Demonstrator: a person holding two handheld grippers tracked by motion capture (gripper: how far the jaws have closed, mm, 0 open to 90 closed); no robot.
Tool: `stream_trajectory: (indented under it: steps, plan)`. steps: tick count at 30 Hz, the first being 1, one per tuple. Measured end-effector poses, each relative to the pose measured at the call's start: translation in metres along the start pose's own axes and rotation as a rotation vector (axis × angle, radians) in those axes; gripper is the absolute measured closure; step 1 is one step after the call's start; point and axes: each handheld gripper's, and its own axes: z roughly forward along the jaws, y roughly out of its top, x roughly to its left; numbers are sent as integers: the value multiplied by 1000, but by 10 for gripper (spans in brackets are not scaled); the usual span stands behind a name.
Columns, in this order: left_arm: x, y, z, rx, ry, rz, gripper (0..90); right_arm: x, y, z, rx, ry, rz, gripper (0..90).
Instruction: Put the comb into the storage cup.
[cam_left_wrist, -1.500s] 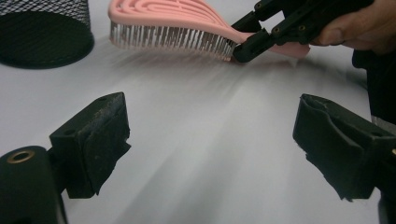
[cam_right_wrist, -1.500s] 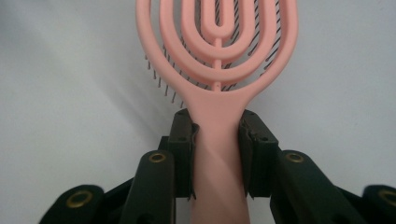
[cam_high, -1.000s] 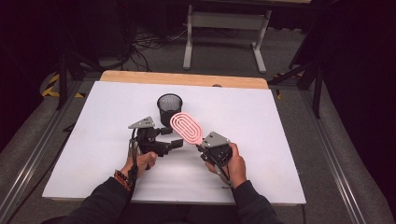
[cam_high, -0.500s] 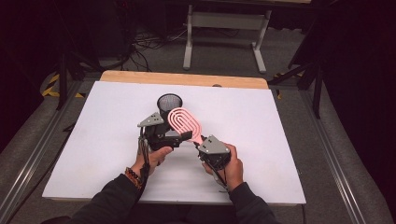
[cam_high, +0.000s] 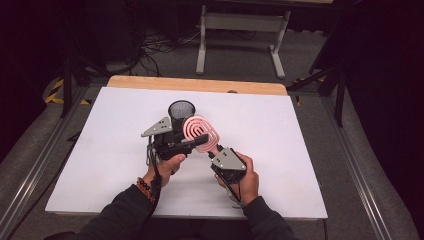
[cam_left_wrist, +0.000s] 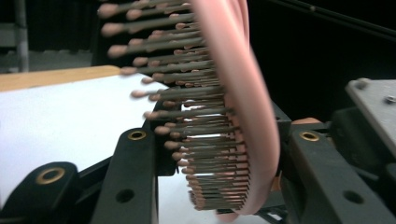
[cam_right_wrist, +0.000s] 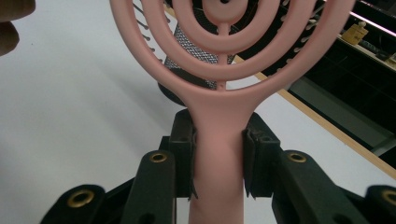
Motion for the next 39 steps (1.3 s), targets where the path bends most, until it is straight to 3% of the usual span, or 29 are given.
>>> stream_trajectory:
  steps: [8,14,16,19,23,26,33,36,39]
  plan:
    - [-10,12,3,-11,-14,58,619,-4,-1,-1,-15,15,37,645]
    - [-13,32,4,5,-27,114,619,-10,-4,1,-4,38,89,538]
    - [-13,41,5,14,-11,143,619,-12,-6,2,6,56,105,470]
    - [-12,48,4,19,-3,151,619,-14,-10,2,-1,101,120,428]
    - [-10,55,2,15,13,165,619,-13,-16,-3,-30,178,73,430]
    - [-8,59,0,18,28,169,620,-16,-19,-6,-41,187,78,359]
    - [-4,69,-9,5,48,172,620,-30,-29,-20,-82,154,109,276]
    - [-6,78,-14,2,55,196,620,-36,-36,-21,-69,126,104,241]
    - [-7,86,-19,0,66,215,619,-43,-43,-24,-71,116,146,221]
